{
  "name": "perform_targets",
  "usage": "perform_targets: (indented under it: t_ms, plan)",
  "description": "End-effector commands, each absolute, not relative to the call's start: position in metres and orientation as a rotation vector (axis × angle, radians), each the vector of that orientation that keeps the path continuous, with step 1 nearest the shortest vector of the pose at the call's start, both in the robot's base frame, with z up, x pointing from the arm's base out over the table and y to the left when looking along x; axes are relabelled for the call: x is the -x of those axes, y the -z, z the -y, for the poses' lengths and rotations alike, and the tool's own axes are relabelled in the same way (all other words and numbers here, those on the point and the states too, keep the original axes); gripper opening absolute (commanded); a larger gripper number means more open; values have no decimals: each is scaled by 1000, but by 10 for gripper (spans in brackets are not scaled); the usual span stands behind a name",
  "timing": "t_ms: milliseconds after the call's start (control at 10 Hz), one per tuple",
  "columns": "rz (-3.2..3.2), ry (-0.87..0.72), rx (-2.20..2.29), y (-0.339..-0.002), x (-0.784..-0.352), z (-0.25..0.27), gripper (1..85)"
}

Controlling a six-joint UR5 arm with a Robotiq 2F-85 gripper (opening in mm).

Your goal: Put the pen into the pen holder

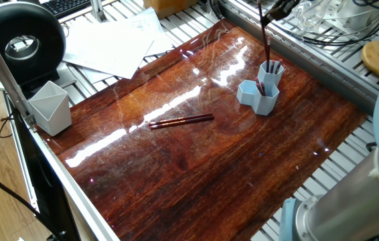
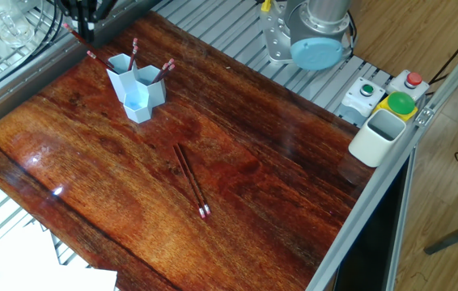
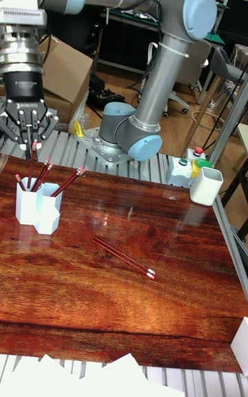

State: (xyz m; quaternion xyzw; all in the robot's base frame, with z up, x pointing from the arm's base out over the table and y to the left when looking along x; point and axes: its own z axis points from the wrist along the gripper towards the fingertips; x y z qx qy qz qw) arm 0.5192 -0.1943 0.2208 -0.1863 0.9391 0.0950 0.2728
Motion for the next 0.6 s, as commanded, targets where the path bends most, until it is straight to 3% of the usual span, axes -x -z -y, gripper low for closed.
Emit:
perform_targets:
  t_ms: [0, 500]
  plan:
    - [-2513, -230, 473, -209, -519, 194, 10]
    - [-2511, -209, 453, -200, -516, 194, 10]
